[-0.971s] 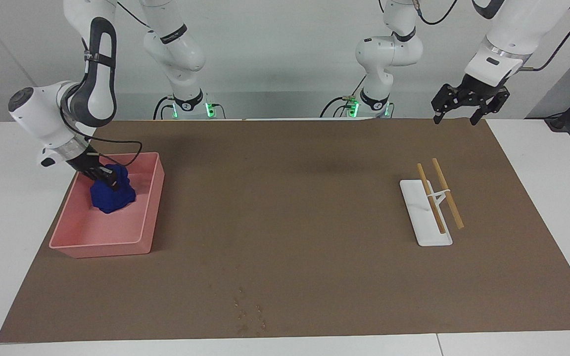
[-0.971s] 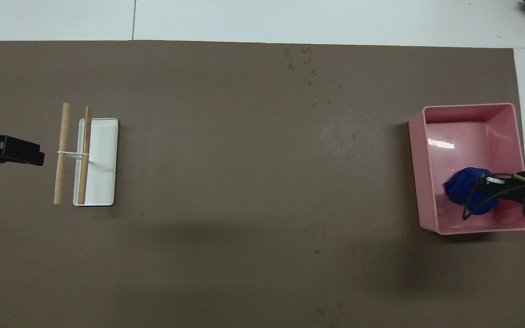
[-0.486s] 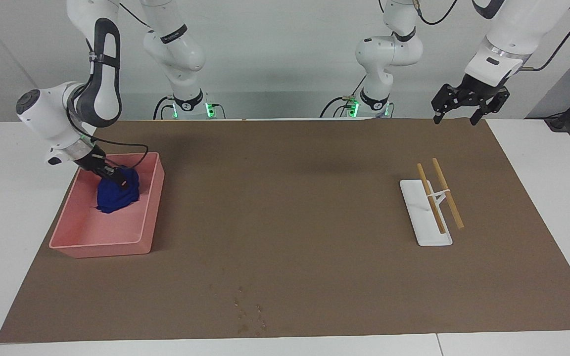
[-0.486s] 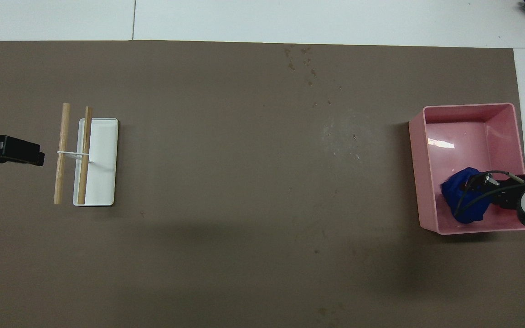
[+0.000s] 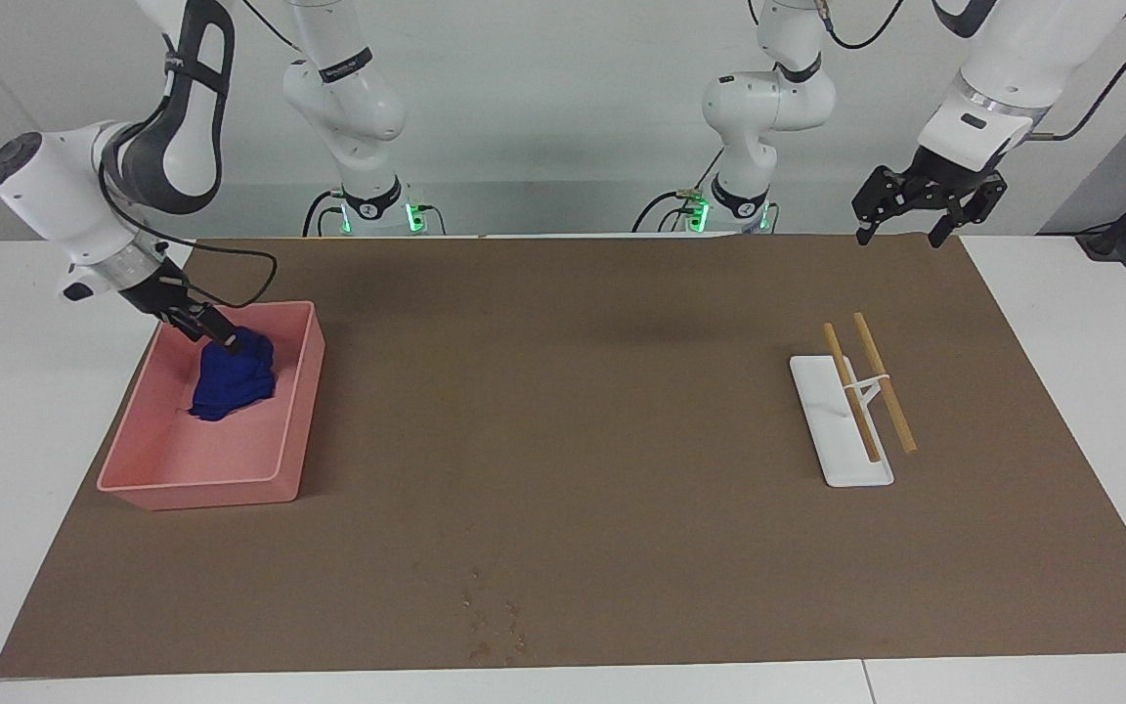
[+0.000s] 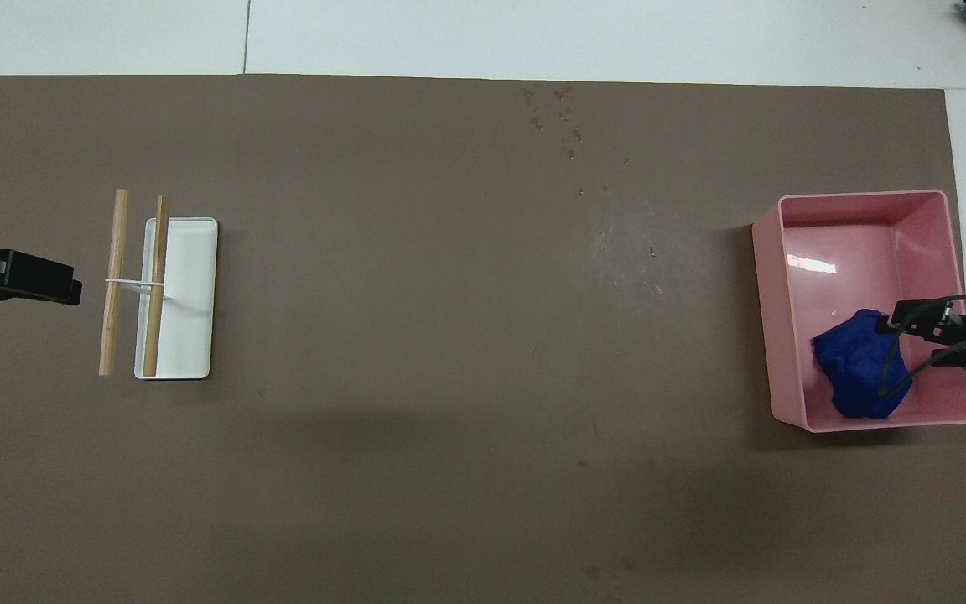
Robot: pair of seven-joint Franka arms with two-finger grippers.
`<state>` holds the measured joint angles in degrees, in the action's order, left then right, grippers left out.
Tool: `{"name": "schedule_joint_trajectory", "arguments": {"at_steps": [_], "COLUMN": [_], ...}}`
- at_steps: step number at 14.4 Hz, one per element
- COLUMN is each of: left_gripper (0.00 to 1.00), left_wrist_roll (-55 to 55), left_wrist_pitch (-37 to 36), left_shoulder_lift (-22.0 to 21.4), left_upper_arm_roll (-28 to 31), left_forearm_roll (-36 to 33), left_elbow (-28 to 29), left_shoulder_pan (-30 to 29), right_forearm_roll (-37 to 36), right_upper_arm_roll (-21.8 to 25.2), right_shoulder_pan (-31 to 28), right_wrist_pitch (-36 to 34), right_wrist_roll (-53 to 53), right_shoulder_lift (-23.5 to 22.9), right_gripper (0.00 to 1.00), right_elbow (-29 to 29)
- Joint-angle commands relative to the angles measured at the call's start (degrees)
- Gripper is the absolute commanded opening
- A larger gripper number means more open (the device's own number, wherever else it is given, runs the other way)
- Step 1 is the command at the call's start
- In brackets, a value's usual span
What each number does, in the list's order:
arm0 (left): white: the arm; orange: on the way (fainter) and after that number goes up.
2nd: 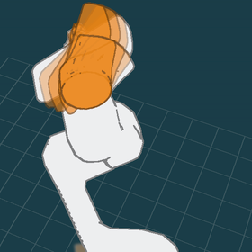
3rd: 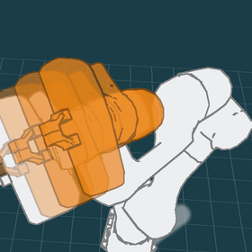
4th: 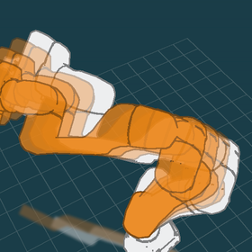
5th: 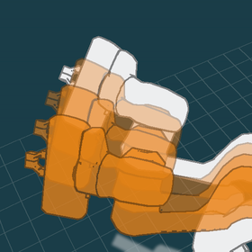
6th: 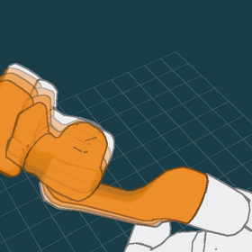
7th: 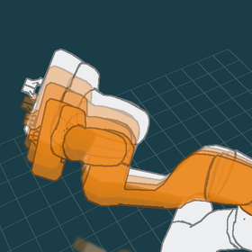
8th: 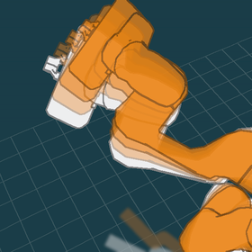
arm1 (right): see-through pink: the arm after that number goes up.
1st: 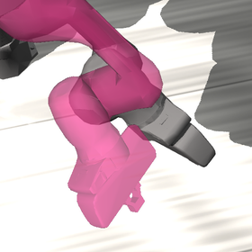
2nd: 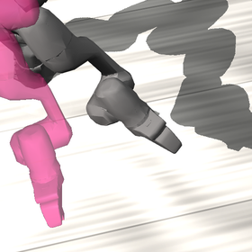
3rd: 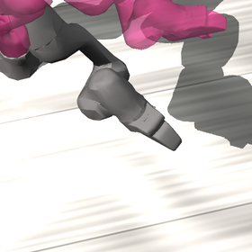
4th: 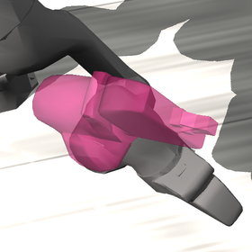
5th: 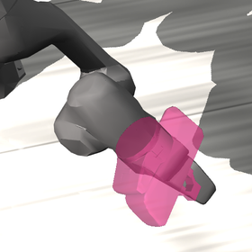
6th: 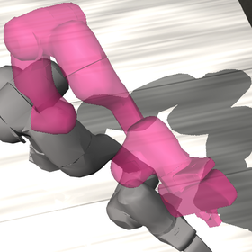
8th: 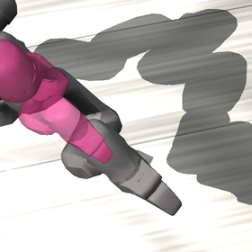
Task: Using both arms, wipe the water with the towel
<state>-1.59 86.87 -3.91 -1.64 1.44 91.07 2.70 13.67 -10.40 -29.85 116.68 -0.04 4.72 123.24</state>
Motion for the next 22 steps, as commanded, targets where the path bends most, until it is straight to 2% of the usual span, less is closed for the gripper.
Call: {"name": "schedule_joint_trajectory", "arguments": {"at_steps": [1, 4, 8, 12, 14, 19, 22], "left_gripper": [1.0, 1.0, 1.0, 1.0, 1.0, 1.0, 1.0], "left_wrist_roll": [0.71, 0.71, 0.71, 0.71, 0.71, 0.71, 0.71], "left_wrist_pitch": [0.67, 0.67, 0.67, 0.67, 0.67, 0.67, 0.67], "left_shoulder_lift": [-1.81, -1.81, -1.81, -1.81, -1.81, -1.81, -1.81], "left_upper_arm_roll": [-0.38, -0.38, -0.38, -0.38, -0.38, -0.38, -0.38], "left_forearm_roll": [-0.92, -0.92, -0.92, -0.92, -0.92, -0.92, -0.92], "left_elbow": [2.01, 2.01, 2.01, 2.01, 2.01, 2.01, 2.01], "left_shoulder_pan": [-0.32, -0.32, -0.32, -0.32, -0.32, -0.32, -0.32], "right_forearm_roll": [-3.81, -10.84, -14.27, -19.99, -19.56, -15.96, -13.94], "right_upper_arm_roll": [-0.93, -1.02, -1.02, -1.02, -1.02, -1.11, -0.85], "right_shoulder_pan": [1.28, 6.72, 13.22, 21.66, 22.47, 21.51, 19.92], "right_wrist_pitch": [-4.08, -10.93, -17.87, -27.35, -29.14, -30.46, -30.64], "right_wrist_roll": [1.27, 1.71, 1.97, 9.95, 14.61, 14.19, 12.35], "right_shoulder_lift": [2.92, 1.0, -1.55, -6.73, -8.41, -6.32, -3.59], "right_gripper": [1.0, 1.0, 1.0, 1.0, 1.0, 1.0, 1.0], "right_elbow": [-2.12, -9.75, -17.05, -30.74, -35.86, -36.41, -32.39]}}
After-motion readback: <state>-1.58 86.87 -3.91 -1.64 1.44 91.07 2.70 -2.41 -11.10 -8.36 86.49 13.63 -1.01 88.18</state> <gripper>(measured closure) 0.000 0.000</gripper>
